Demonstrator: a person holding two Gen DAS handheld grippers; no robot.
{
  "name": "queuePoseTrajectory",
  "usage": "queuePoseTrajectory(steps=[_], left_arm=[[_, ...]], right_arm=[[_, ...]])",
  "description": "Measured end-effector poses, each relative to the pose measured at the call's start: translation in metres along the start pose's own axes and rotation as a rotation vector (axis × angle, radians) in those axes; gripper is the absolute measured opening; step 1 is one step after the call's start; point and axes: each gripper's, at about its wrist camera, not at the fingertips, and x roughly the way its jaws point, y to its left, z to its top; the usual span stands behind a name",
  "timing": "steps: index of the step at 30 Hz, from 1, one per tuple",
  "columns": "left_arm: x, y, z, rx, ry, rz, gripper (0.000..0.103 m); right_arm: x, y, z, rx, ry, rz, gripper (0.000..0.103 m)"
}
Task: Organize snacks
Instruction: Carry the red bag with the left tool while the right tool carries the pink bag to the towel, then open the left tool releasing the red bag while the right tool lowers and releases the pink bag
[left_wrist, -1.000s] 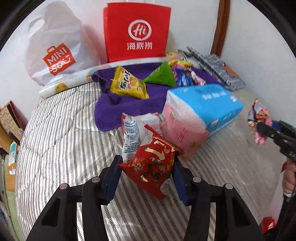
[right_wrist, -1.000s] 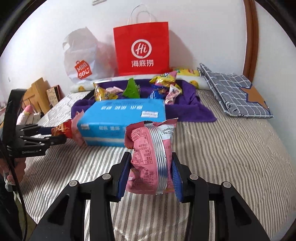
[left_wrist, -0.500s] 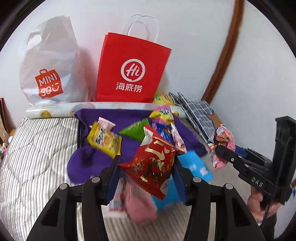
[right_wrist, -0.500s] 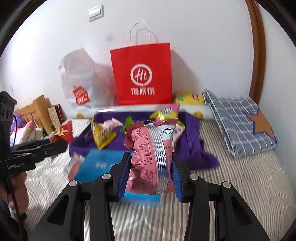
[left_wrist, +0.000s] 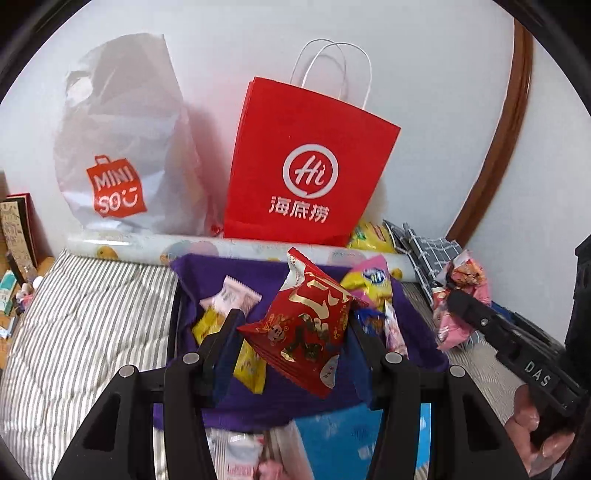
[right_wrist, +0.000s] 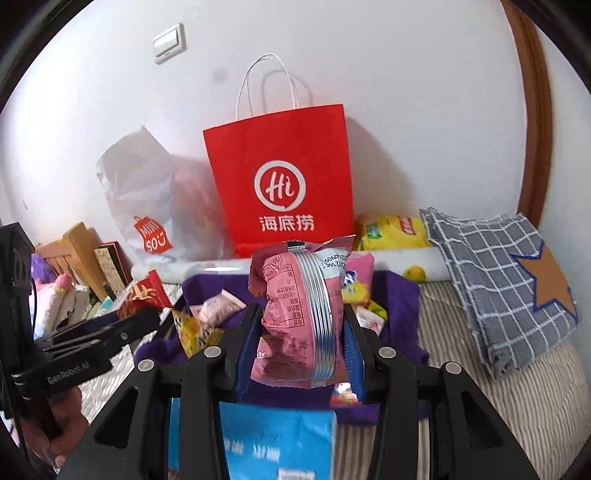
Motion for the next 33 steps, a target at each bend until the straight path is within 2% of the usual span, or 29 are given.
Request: queuePoseTrajectory(steps=[6, 9, 12, 16, 22, 27, 33], left_arm=[[0.021, -0.003, 0.014, 0.018, -0.004, 0.040, 0.050], [0.026, 0.003, 0.006, 0.011, -0.001, 0.035, 0.050], [0.029, 0.008, -0.003, 0.012, 0.005, 0.059, 0.050], [0.028, 0.009, -0.007, -0.002, 0.008, 0.048, 0.050], [0.038, 0.001, -0.015, 0.055, 0.010, 0.113, 0.050], [0.038, 0.001, -0.016, 0.038, 0.024, 0.074, 0.050], [0.033, 0.002, -0.016, 0.035, 0.009, 0.070, 0.051]], right_arm=[[0.028, -0.002, 0.014, 0.011, 0.010, 0.013, 0.042], [0.038, -0.010, 0.004, 0.023, 0.013, 0.021, 0.042], [0.049, -0.019, -0.005, 0.032, 0.074, 0.004, 0.042], [0.051, -0.022, -0.013, 0.020, 0.094, -0.012, 0.042], [0.063, -0.022, -0.019, -0.004, 0.123, -0.045, 0.042], [0.062, -0.018, -0.020, -0.019, 0.124, -0.046, 0.042], [0.054, -0.013, -0.020, -0.027, 0.099, -0.041, 0.042]])
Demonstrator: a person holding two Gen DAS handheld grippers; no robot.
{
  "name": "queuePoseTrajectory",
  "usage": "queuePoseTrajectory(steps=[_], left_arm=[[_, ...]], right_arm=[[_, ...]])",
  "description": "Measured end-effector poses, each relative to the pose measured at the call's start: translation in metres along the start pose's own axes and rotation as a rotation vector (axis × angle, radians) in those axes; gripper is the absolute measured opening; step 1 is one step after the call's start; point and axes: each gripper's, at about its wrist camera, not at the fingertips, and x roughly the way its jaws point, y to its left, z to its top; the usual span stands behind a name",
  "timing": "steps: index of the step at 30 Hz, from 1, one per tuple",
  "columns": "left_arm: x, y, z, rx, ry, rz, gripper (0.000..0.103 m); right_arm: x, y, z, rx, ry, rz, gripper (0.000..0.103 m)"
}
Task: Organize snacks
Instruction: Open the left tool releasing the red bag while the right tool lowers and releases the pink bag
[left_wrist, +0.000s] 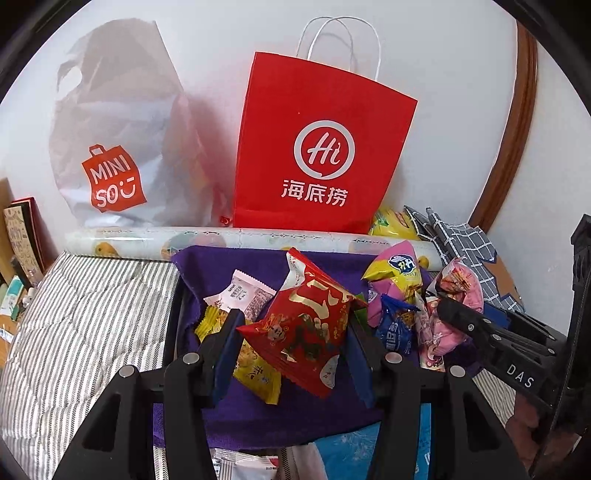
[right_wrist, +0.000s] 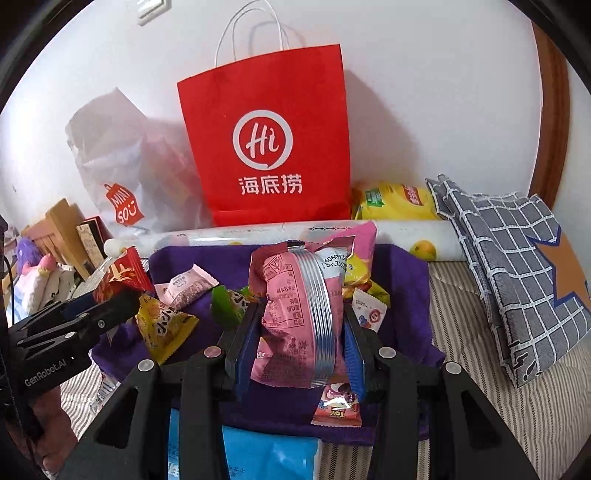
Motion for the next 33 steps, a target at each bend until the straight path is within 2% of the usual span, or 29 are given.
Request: queuePoseTrajectory(steps=[33], left_arm=[[0.0073, 0.0012, -0.0005, -0.009, 0.038, -0.003, 0.051]], right_arm=[[0.0081, -0.0015, -0.0024, -0.006, 0.028, -0.019, 0.043]])
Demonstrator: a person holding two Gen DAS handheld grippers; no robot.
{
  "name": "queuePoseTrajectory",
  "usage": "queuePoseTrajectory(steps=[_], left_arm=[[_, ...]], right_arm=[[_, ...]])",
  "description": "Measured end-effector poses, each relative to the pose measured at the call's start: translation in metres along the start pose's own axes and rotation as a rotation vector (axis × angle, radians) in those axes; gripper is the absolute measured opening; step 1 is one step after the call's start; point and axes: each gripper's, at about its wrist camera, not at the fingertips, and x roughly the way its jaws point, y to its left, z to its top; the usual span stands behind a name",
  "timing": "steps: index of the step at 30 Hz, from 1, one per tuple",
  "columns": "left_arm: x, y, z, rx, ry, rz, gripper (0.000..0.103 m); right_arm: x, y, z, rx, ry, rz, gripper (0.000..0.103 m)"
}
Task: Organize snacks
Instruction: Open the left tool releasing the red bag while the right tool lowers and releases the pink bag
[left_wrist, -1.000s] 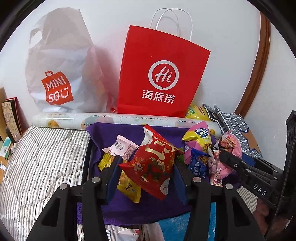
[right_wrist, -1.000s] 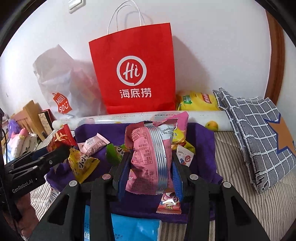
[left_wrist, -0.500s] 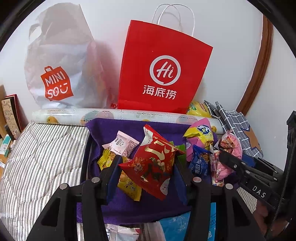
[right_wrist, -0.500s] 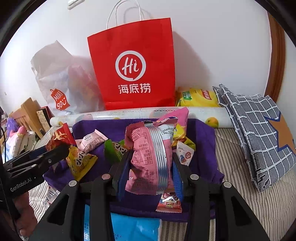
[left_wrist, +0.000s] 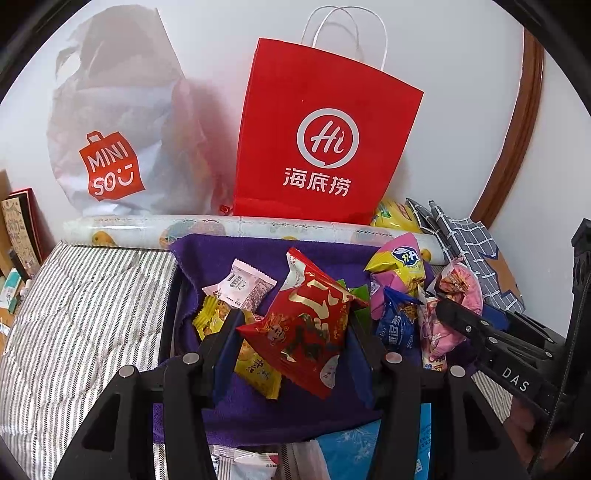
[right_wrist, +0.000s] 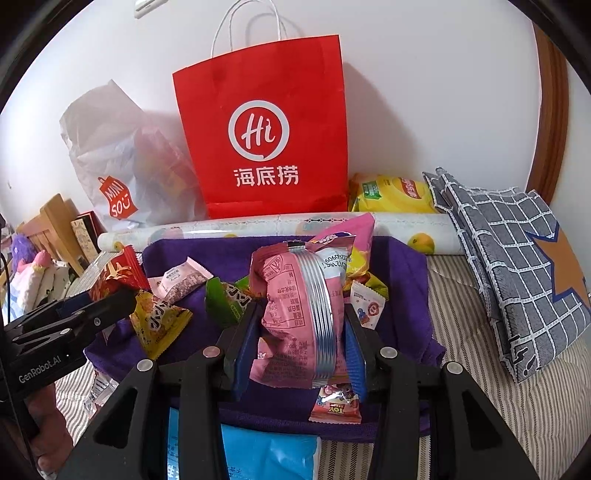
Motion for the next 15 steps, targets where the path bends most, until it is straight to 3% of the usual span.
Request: queuePoseTrajectory(steps=[15], left_arm=[[0.011, 0.004, -0.001, -0.033, 0.063, -0.051, 0.051]], right_arm=[[0.004, 0.001, -0.001, -0.018, 0.017, -0.022, 0.043]])
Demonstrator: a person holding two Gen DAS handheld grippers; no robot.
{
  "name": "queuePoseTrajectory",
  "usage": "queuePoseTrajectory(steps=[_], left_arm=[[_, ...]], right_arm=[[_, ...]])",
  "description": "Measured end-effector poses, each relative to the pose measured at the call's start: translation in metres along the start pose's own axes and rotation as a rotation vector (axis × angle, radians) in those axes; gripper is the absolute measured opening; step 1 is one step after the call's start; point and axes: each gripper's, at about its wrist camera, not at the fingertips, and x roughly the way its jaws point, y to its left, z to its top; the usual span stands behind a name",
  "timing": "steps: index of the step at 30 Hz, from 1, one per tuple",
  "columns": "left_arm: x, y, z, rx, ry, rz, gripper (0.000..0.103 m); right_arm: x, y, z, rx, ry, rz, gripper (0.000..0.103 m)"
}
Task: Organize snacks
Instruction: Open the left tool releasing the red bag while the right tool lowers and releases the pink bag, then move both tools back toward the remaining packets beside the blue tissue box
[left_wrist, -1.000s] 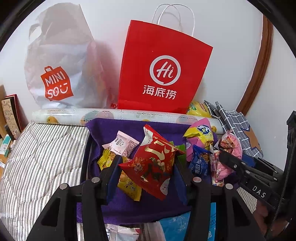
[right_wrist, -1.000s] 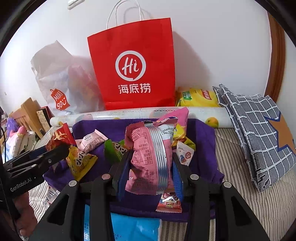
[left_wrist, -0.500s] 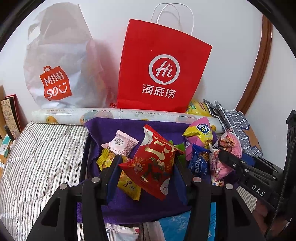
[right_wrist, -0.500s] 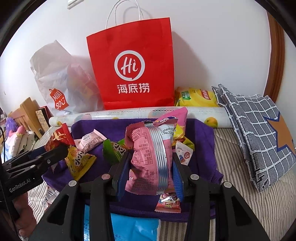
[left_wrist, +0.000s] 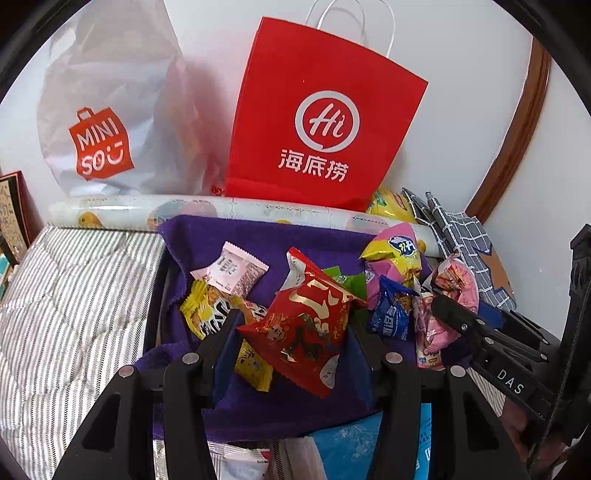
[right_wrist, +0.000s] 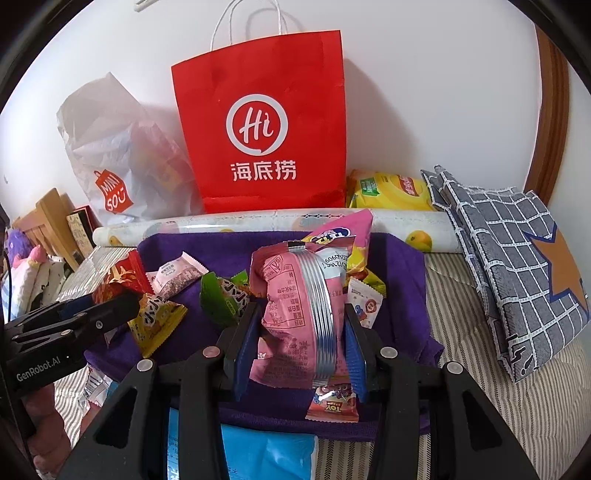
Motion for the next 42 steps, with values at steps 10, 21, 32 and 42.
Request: queuePoseTrajectory(steps=[10, 21, 32, 42], left_arm=[[0.007, 0.000, -0.002, 0.002, 0.021, 0.007, 0.051], [0.016, -0.002, -0.006, 0.015, 0.052, 0.017, 0.051], [0.012, 0.002, -0.005, -0.009, 0.039, 0.001, 0.055], [-0.001, 0.004, -0.002, -0.027, -0.021, 0.000, 0.070]], right_arm=[[-0.003, -0.001, 0.002, -0.003, -0.009, 0.000, 0.048], [-0.016, -0.002, 0.004, -0.002, -0.053, -0.007, 0.053], [-0.016, -0.003, 0.004, 0.004, -0.050, -0.007, 0.054], [-0.014, -0.003, 0.004, 0.004, -0.043, -0.010, 0.055]])
